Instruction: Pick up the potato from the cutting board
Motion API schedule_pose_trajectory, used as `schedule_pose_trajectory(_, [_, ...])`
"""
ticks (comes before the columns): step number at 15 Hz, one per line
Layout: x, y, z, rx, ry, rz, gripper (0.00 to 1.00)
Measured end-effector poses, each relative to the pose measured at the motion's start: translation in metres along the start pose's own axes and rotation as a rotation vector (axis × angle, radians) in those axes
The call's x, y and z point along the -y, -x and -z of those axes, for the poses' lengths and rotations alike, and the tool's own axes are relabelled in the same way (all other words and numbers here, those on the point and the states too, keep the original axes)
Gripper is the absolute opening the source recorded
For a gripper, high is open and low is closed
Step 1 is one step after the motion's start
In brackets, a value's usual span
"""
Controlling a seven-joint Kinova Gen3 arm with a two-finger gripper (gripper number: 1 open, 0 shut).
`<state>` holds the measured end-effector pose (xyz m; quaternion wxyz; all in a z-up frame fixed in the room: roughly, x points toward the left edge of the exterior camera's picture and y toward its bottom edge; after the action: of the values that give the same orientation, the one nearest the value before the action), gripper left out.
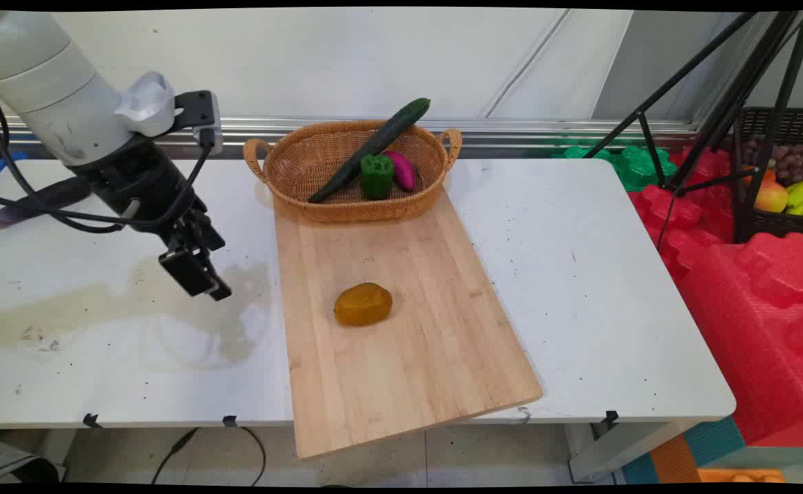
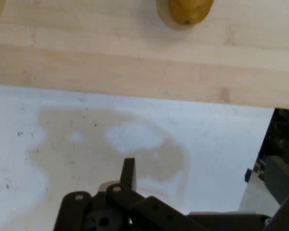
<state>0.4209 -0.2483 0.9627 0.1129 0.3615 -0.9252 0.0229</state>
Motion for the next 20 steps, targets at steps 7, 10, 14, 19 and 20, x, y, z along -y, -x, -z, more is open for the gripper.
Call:
schedule_pose_trajectory(7, [-0.002, -0.046, -0.001, -0.137, -0.023, 0.009, 1.00])
schedule_pose_trajectory(10, [-0.008, -0.070, -0.016, -0.168, -0.017, 0.004, 1.00])
schedule_pose_trajectory(14, [-0.016, -0.093, -0.044, -0.176, -0.015, -0.002, 1.00])
schedule_pose_trajectory(19, [-0.026, -0.111, -0.080, -0.161, -0.017, -0.010, 1.00])
schedule_pose_trajectory(20, [-0.027, -0.113, -0.087, -0.157, -0.017, -0.012, 1.00])
